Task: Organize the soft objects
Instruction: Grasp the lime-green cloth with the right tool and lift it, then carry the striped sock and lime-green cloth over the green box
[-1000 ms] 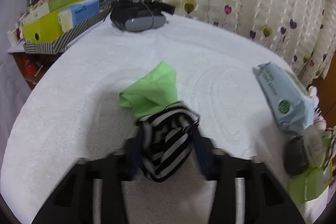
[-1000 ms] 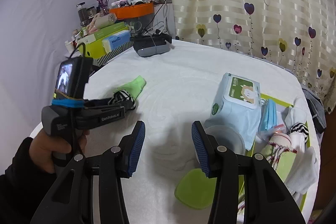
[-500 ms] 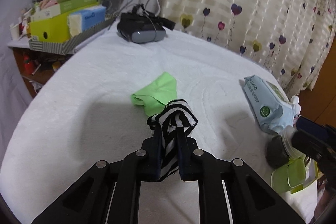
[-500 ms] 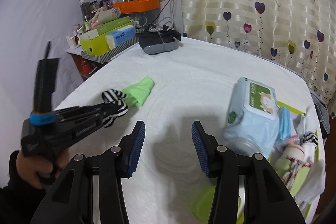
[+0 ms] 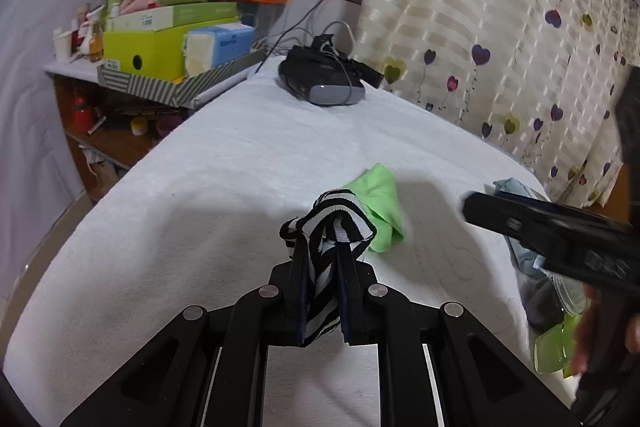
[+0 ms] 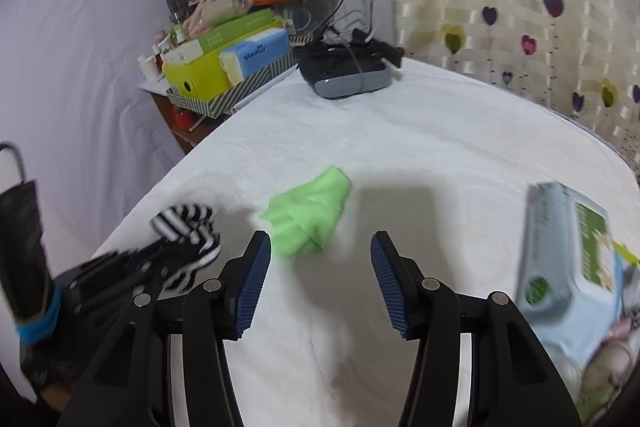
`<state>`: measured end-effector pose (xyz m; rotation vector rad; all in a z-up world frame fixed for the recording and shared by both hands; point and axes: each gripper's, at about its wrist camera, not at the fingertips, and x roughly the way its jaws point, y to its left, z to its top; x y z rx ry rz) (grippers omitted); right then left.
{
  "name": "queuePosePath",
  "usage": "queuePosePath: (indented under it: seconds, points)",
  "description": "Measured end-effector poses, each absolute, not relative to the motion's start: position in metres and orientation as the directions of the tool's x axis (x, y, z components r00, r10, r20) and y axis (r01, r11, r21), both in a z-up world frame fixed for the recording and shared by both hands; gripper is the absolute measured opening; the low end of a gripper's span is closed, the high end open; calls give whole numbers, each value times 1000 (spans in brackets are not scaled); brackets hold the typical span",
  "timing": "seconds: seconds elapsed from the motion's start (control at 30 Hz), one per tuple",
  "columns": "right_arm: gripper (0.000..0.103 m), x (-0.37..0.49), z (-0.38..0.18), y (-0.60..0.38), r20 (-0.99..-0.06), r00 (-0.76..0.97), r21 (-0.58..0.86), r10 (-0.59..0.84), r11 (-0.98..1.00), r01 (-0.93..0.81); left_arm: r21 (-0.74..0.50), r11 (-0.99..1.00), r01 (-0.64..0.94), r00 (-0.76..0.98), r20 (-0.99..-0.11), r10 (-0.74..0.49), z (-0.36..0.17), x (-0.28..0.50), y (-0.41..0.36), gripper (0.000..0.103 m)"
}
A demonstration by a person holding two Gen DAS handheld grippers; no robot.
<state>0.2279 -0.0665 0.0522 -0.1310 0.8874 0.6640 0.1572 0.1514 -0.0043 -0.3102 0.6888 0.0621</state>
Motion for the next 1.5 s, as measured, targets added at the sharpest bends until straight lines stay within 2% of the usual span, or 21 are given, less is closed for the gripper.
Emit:
queuePosePath:
  seconds: [0.47,0.83,1.0,1.07,1.13,1.23,1.5]
  points:
    - [53,267,5,7,-830,366,127,421,781,-611,-364,909,-204,779,-623,-75,-18,155,183,12]
    - [54,275,-15,8,-847,433,21,310,832,-555,-377,904,-200,776,-624,-89,-19,154,183,12]
    - [53,280,-17,0,-845,424,63,327,847,-528,-376,904,-201,770,-631,-91,-21,155,181,12]
    - [47,281,-16,-3,-845,426,69,324,855,-513,-378,904,-199,770,-631,-94,-22,155,181,12]
    - [35,282,-16,-6,-843,426,78,328,858,-507,-378,904,-199,770,-631,-94,-22,155,181,12]
    - [26,281,-14,-10,-840,426,87,336,858,-506,-378,905,-197,769,-632,-96,-22,156,181,12]
    - [23,269,-6,-14,-818,435,119,377,850,-513,-385,904,-185,770,-629,-110,-23,156,181,12]
